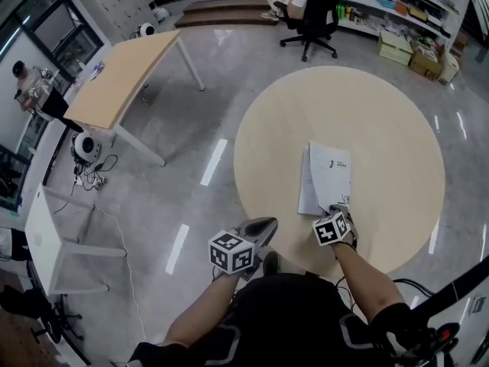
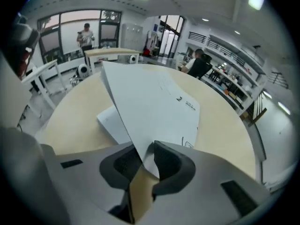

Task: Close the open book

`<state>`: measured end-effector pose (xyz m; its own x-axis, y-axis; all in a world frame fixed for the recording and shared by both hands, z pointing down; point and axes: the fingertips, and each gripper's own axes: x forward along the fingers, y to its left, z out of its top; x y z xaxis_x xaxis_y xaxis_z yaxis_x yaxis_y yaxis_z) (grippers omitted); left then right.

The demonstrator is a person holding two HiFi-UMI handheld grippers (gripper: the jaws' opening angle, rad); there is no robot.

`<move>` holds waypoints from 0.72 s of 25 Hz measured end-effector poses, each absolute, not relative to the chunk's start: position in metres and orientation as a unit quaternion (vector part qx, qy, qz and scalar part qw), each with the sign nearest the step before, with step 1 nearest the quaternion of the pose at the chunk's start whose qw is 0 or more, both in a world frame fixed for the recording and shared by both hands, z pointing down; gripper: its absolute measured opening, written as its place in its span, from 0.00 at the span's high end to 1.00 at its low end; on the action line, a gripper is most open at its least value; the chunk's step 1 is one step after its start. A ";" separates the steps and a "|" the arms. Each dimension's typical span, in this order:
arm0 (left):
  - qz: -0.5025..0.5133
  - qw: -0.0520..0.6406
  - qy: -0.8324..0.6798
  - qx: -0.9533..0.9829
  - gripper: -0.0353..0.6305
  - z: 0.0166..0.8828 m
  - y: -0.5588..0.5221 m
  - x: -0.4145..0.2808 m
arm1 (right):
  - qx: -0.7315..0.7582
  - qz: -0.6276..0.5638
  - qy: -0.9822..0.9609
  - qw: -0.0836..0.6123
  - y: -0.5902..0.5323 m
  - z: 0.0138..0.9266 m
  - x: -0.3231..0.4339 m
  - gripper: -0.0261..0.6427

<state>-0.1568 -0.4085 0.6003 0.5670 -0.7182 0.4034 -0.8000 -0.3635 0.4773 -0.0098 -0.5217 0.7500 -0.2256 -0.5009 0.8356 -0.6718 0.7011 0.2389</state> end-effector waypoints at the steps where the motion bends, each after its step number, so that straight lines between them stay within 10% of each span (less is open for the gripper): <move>1: 0.060 0.324 -0.462 0.824 0.96 0.601 -0.407 -0.159 | 0.363 0.068 -0.773 0.516 -0.522 0.752 -0.012 0.89; 10: 0.048 0.307 -0.467 0.828 0.96 0.597 -0.419 -0.163 | 0.225 -0.002 -0.744 0.629 -0.513 0.756 -0.025 0.80; 18: 0.040 0.314 -0.464 0.827 0.96 0.592 -0.434 -0.164 | 0.262 0.138 -0.847 0.443 -0.504 0.702 -0.035 0.66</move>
<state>-0.1644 -0.4337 0.5923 0.5661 -0.7429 0.3571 -0.7928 -0.3720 0.4829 -0.0351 -0.5042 0.7018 -0.4710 -0.3215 0.8215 -0.5651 0.8251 -0.0011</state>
